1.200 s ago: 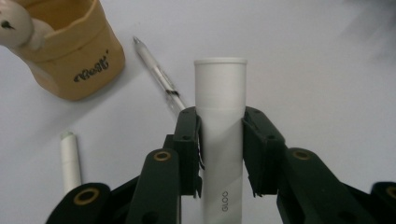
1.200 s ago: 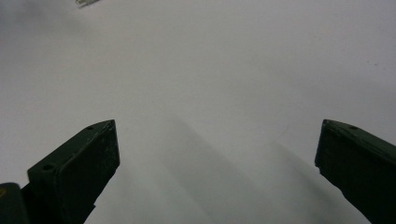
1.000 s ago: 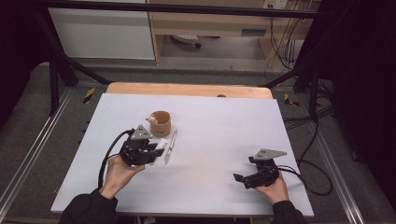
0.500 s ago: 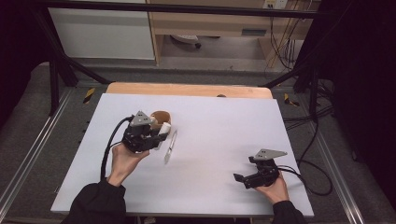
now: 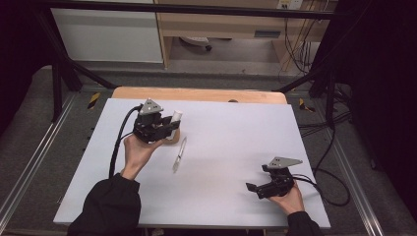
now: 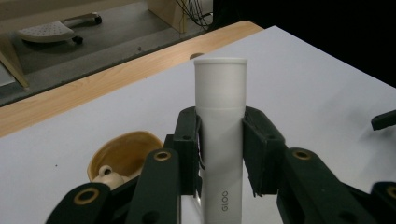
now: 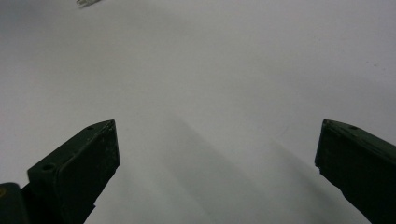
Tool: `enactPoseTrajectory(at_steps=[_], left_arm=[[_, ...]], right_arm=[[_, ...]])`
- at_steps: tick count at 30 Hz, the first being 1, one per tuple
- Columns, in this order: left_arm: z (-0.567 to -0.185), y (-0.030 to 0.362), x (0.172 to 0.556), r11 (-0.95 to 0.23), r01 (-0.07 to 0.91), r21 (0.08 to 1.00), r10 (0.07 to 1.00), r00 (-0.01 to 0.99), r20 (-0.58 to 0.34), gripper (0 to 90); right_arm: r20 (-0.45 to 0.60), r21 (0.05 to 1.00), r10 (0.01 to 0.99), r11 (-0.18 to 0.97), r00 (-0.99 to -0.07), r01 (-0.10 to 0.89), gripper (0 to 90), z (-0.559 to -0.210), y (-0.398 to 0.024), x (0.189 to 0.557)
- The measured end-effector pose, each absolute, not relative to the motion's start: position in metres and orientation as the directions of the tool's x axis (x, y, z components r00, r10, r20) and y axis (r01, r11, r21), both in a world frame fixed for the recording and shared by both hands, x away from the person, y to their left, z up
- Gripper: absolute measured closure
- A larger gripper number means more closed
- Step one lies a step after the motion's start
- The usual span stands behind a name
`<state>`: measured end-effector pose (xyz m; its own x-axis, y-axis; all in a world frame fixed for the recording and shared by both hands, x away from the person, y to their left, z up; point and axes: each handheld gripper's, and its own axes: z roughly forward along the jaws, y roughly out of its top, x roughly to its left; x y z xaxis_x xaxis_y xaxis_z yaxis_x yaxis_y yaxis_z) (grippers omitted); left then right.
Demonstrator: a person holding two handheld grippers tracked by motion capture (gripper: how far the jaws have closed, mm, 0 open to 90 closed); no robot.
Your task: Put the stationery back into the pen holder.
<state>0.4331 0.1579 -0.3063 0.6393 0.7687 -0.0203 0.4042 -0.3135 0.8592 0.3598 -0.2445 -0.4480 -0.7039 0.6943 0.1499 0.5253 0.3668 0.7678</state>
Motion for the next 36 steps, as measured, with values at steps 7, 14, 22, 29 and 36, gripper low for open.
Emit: enactPoseTrajectory(at_steps=[7, 14, 22, 29, 36], left_arm=[[-0.310, 0.150, 0.455, -0.314, 0.410, 0.856, 0.785, 0.620, -0.008, 68.1], [-0.318, 0.150, 0.474, -0.306, 0.403, 0.863, 0.805, 0.593, 0.009, 68.1], [-0.335, 0.154, 0.496, -0.294, 0.439, 0.849, 0.825, 0.565, -0.007, 68.0], [-0.348, 0.157, 0.510, -0.286, 0.463, 0.839, 0.833, 0.552, -0.021, 68.0], [-0.360, 0.159, 0.516, -0.287, 0.477, 0.831, 0.843, 0.537, -0.017, 68.0]], right_arm=[[0.149, 0.767, 0.694, 0.368, -0.705, 0.525, 0.6, -0.448, -0.244, 0.360], [0.153, 0.769, 0.693, 0.365, -0.705, 0.525, 0.6, -0.448, -0.244, 0.360], [0.150, 0.770, 0.692, 0.367, -0.706, 0.523, 0.6, -0.448, -0.245, 0.360], [0.154, 0.768, 0.691, 0.366, -0.706, 0.526, 0.6, -0.448, -0.244, 0.360], [0.150, 0.770, 0.691, 0.367, -0.707, 0.523, 0.6, -0.448, -0.245, 0.360]])
